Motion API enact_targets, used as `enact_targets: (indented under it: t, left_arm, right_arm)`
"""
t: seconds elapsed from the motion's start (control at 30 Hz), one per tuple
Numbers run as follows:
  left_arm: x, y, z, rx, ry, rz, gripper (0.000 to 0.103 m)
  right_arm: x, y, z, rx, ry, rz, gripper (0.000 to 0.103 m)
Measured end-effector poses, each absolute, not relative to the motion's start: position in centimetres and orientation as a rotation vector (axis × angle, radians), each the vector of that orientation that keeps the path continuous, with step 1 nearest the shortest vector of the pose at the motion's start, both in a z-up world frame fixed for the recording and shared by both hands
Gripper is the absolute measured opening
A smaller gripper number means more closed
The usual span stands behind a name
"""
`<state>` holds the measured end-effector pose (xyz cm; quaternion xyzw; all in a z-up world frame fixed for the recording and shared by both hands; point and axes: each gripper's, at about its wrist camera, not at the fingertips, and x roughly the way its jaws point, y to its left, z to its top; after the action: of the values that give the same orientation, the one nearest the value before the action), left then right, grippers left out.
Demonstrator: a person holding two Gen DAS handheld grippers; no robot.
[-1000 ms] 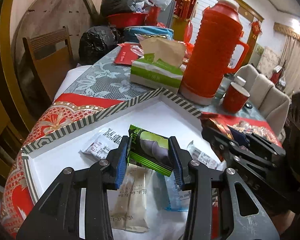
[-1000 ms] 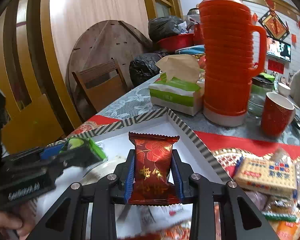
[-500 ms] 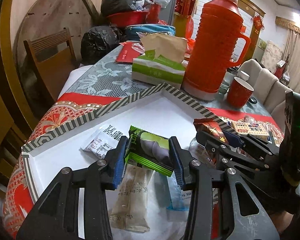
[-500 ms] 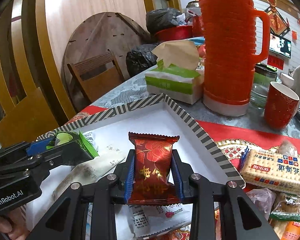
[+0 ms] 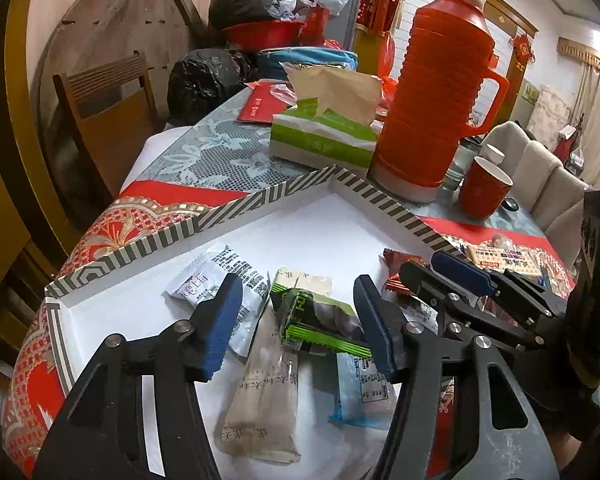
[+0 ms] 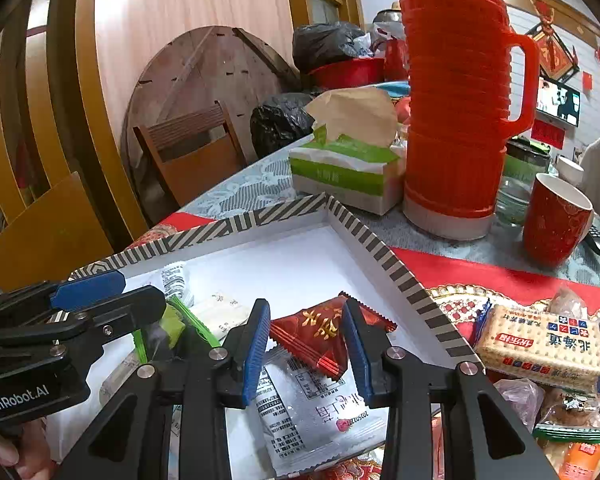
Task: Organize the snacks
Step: 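Carry green and red-gold packets into the tray and open both tools, then grasp blue-white cracker packet with left tool while right grasps orange cracker packet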
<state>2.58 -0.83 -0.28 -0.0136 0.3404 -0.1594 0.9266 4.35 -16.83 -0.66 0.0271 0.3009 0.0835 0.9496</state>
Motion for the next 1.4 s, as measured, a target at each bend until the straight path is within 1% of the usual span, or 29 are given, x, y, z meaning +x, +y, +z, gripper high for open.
enact_targets:
  t: [0.13, 0.23, 0.27, 0.3, 0.33, 0.4, 0.43, 0.47, 0.5, 0.57, 0.6, 0.67, 0.83, 0.93, 1.13, 1.17, 1.27, 1.3, 1.4]
  left_arm:
    - [2.6, -0.8, -0.3, -0.031, 0.7, -0.327, 0.058]
    - [2.4, -0.6, -0.1, -0.042, 0.692, -0.327, 0.058]
    - [2.3, -0.6, 0.0, -0.045, 0.685, -0.326, 0.058]
    - [2.2, -0.6, 0.1, -0.048, 0.678, -0.33, 0.058]
    - [2.1, -0.6, 0.3, -0.051, 0.667, -0.34, 0.058]
    - [1.5, -0.8, 0.6, -0.064, 0.64, -0.381, 0.058]
    - [1.3, -1.0, 0.8, -0.069, 0.63, -0.406, 0.058]
    - [0.9, -1.3, 1.0, -0.072, 0.62, -0.442, 0.059]
    - [0.5, -1.8, 1.1, -0.068, 0.61, -0.48, 0.06]
    - [-0.4, -3.1, 1.3, -0.054, 0.596, -0.563, 0.063]
    - [-0.8, -3.5, 1.4, -0.047, 0.592, -0.598, 0.063]
    - [-2.0, -4.9, 1.6, -0.021, 0.572, -0.675, 0.063]
    - [-5.4, -8.5, 1.6, 0.088, 0.516, -0.852, 0.063]
    - [-6.2, -10.3, 0.7, 0.132, 0.543, -0.94, 0.063]
    - [-6.3, -11.5, -0.1, 0.164, 0.58, -0.954, 0.063]
    - [-6.2, -11.4, -0.2, 0.161, 0.584, -0.952, 0.063]
    - [-5.9, -11.1, -0.5, 0.15, 0.597, -0.937, 0.063]
    - [-5.8, -11.0, -0.6, 0.145, 0.6, -0.933, 0.063]
    - [-5.8, -10.7, -0.5, 0.136, 0.603, -0.928, 0.063]
  right_arm:
    - [3.2, -17.0, 0.1, 0.062, 0.552, 0.166, 0.036]
    - [2.3, -17.6, 1.3, 0.076, 0.547, 0.166, 0.036]
    - [1.8, -17.9, 1.8, 0.079, 0.54, 0.164, 0.037]
    - [0.9, -18.6, 2.5, 0.082, 0.53, 0.162, 0.044]
    - [0.1, -19.2, 2.9, 0.08, 0.515, 0.16, 0.047]
    - [-1.7, -20.8, 3.8, 0.065, 0.488, 0.159, 0.058]
    - [-2.6, -21.7, 4.1, 0.046, 0.482, 0.159, 0.061]
    - [-3.8, -23.0, 4.3, 0.013, 0.475, 0.156, 0.068]
    - [-4.8, -24.3, 4.4, -0.018, 0.465, 0.145, 0.072]
    - [-6.4, -26.6, 4.4, -0.062, 0.459, 0.144, 0.076]
    - [-7.4, -28.5, 4.0, -0.089, 0.473, 0.157, 0.079]
    - [-8.5, -31.1, 3.2, -0.123, 0.523, 0.181, 0.082]
    - [-8.9, -34.7, 0.5, -0.218, 0.679, 0.249, 0.082]
    - [-7.8, -35.3, -0.9, -0.213, 0.752, 0.322, 0.082]
    - [-4.7, -34.1, -3.4, -0.259, 0.878, 0.441, 0.082]
    - [-4.2, -34.0, -3.8, -0.261, 0.897, 0.451, 0.079]
    - [-3.7, -34.5, -3.9, -0.201, 0.906, 0.464, 0.068]
    - [-3.7, -34.9, -3.7, -0.167, 0.908, 0.461, 0.062]
    - [-4.7, -35.5, -3.4, -0.105, 0.912, 0.434, 0.056]
